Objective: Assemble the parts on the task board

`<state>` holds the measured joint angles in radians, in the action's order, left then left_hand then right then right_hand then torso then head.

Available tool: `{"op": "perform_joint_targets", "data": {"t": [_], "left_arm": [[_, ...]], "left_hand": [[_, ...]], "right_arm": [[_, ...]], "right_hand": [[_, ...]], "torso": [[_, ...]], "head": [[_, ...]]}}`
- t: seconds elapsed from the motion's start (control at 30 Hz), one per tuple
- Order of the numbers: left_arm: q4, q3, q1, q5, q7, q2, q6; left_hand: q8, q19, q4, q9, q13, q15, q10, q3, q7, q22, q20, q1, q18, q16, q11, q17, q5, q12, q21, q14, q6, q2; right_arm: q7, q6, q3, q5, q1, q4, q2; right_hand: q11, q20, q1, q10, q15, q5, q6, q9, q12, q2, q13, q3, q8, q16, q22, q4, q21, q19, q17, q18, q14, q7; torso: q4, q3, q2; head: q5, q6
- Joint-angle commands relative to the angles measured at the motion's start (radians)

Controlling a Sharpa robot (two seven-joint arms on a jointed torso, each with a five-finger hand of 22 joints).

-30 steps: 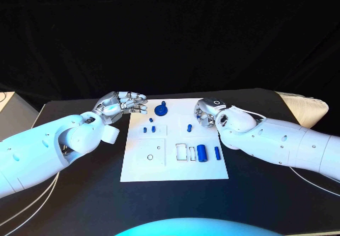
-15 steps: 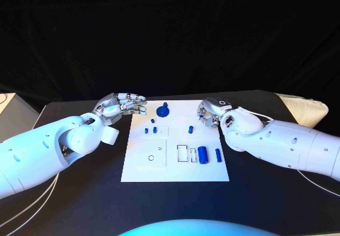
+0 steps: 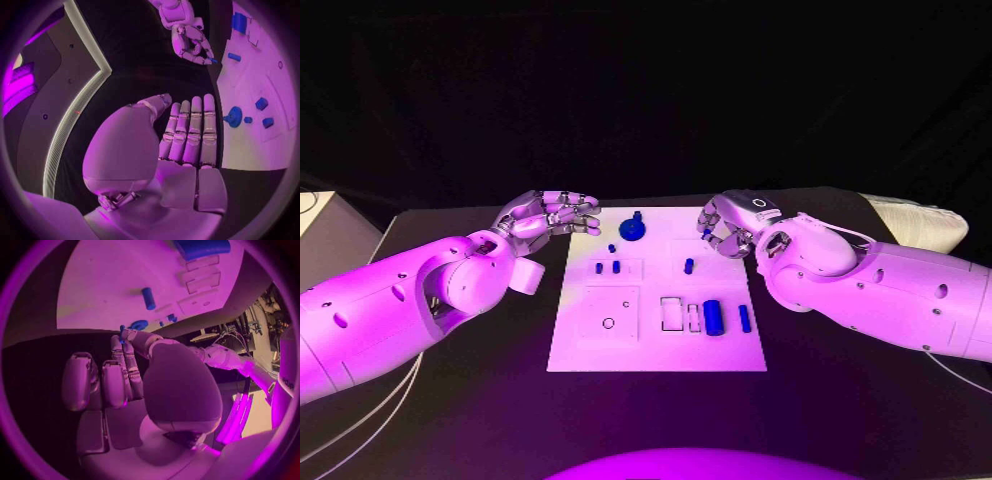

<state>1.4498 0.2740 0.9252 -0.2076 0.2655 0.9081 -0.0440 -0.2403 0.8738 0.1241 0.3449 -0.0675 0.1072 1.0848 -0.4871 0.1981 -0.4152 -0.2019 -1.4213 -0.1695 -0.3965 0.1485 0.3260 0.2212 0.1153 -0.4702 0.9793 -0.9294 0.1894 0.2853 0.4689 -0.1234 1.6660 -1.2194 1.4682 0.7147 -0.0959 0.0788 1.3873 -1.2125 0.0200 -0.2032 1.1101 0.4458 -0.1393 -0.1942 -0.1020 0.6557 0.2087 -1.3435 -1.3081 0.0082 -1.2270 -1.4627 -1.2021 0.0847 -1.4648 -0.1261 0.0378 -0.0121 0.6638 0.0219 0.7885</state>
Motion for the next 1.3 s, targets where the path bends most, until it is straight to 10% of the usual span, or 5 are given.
{"op": "perform_joint_targets", "data": {"t": [0.03, 0.3, 0.83, 1.3], "left_arm": [[0.004, 0.001, -0.001, 0.000, 0.011, -0.004, -0.009], [0.010, 0.001, -0.002, 0.005, 0.025, -0.010, -0.042], [0.044, 0.001, -0.008, 0.038, 0.099, -0.024, -0.182], [0.053, 0.001, -0.009, 0.050, 0.114, -0.026, -0.194]], "left_hand": [[0.005, 0.009, -0.004, -0.001, 0.000, -0.001, -0.007, 0.004, 0.000, 0.001, 0.000, -0.008, -0.009, 0.004, 0.003, 0.002, -0.001, -0.006, 0.006, 0.008, -0.008, -0.002], [0.005, 0.010, -0.006, -0.001, 0.000, -0.001, -0.007, 0.004, 0.000, 0.001, 0.000, -0.011, -0.009, 0.005, 0.003, 0.003, -0.001, -0.006, 0.007, 0.009, -0.008, -0.003], [0.011, 0.014, -0.003, -0.006, 0.001, 0.001, -0.030, 0.017, 0.003, 0.005, -0.001, -0.005, -0.009, 0.013, 0.008, 0.011, -0.001, -0.015, 0.013, 0.013, -0.001, 0.001], [0.012, 0.015, 0.000, -0.007, 0.000, 0.001, -0.027, 0.020, 0.000, 0.006, -0.002, -0.003, -0.009, 0.016, 0.007, 0.014, -0.001, -0.011, 0.016, 0.015, -0.001, -0.002]], "right_arm": [[-0.010, 0.012, 0.001, -0.016, 0.005, 0.039, 0.001], [-0.035, 0.021, 0.001, -0.022, 0.033, 0.082, -0.033], [-0.058, 0.008, -0.010, 0.001, 0.126, 0.020, -0.187], [-0.042, -0.007, -0.014, 0.020, 0.140, -0.023, -0.243]], "right_hand": [[0.042, -0.007, 0.002, -0.042, 0.007, 0.000, 0.003, 0.000, -0.004, 0.009, -0.038, 0.001, 0.005, -0.001, -0.092, -0.004, -0.004, -0.018, 0.000, -0.019, -0.027, 0.001], [0.042, -0.007, 0.002, -0.043, 0.007, 0.000, 0.004, 0.000, -0.004, 0.008, -0.038, 0.001, 0.005, 0.000, -0.092, -0.005, -0.004, -0.018, 0.001, -0.019, -0.027, 0.001], [0.042, -0.007, 0.003, -0.042, 0.007, -0.001, 0.003, 0.001, -0.003, 0.010, -0.039, 0.004, 0.005, 0.003, -0.089, -0.007, 0.003, -0.016, 0.005, -0.017, -0.027, 0.001], [0.041, -0.007, 0.004, -0.042, 0.007, -0.002, 0.002, 0.001, -0.002, 0.010, -0.040, 0.004, 0.005, 0.004, -0.090, -0.008, 0.001, -0.016, 0.007, -0.018, -0.026, 0.001]], "torso": [[0.0003, -0.0005, 0.000], [0.0005, 0.0013, -0.002], [0.0002, 0.0011, 0.001], [0.0011, 0.0013, 0.002]], "head": [[0.009, -0.002], [0.047, -0.001], [0.119, 0.022], [0.133, 0.041]]}}
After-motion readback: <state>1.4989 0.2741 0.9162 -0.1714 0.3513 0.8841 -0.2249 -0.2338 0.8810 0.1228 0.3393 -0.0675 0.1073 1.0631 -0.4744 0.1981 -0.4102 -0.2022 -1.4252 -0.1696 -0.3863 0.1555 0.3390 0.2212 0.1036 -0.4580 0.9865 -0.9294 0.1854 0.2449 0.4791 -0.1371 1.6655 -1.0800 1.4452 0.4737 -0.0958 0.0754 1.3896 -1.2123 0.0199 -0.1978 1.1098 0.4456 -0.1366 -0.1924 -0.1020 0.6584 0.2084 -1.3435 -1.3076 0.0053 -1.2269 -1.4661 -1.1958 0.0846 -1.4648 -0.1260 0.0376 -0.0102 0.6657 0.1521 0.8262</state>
